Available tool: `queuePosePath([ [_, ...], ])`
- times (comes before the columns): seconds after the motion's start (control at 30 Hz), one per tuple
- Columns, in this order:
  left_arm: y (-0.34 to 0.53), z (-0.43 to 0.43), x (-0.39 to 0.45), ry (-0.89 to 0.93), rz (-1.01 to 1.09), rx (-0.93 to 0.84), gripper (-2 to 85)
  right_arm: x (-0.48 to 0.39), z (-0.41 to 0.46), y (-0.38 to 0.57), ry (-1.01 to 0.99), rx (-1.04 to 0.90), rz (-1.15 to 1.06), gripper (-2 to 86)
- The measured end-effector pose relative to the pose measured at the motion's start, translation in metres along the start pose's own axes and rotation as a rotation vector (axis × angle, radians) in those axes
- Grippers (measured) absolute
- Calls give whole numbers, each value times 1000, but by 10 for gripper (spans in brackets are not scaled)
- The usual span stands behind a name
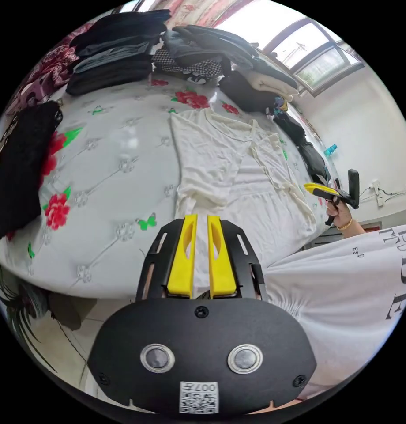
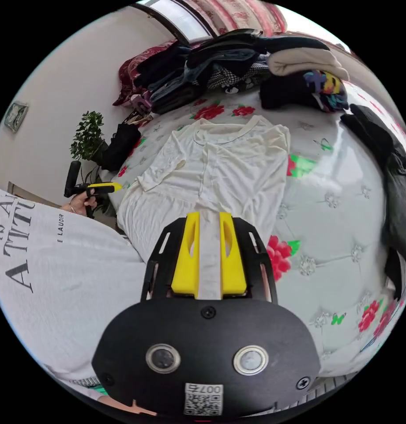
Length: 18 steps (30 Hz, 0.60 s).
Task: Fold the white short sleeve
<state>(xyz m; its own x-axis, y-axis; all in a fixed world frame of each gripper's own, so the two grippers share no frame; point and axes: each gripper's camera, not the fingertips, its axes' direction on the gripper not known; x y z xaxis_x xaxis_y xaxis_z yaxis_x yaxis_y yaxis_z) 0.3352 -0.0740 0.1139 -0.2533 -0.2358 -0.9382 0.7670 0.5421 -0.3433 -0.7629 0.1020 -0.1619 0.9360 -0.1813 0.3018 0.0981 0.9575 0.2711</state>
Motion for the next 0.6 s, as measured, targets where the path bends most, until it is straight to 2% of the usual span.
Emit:
queuePosePath([
  [0.13, 73, -12, -23, -68, -138, -99, 79, 28, -36, 71, 84, -52, 192, 68],
  [0.27, 125, -11, -35, -36, -258, -125, 101, 36, -32, 121, 149, -169, 290, 79],
  [0.4, 137, 7, -43, 45, -315, -149, 110, 28, -9, 122, 155, -245, 267, 70],
  [0.5, 123, 20, -42, 62, -295, -176, 97, 14, 3, 108, 286, -323, 182, 35],
  [0.6, 104, 30, -37, 17, -221, -273, 12, 5, 11, 99, 289, -405, 80, 9],
])
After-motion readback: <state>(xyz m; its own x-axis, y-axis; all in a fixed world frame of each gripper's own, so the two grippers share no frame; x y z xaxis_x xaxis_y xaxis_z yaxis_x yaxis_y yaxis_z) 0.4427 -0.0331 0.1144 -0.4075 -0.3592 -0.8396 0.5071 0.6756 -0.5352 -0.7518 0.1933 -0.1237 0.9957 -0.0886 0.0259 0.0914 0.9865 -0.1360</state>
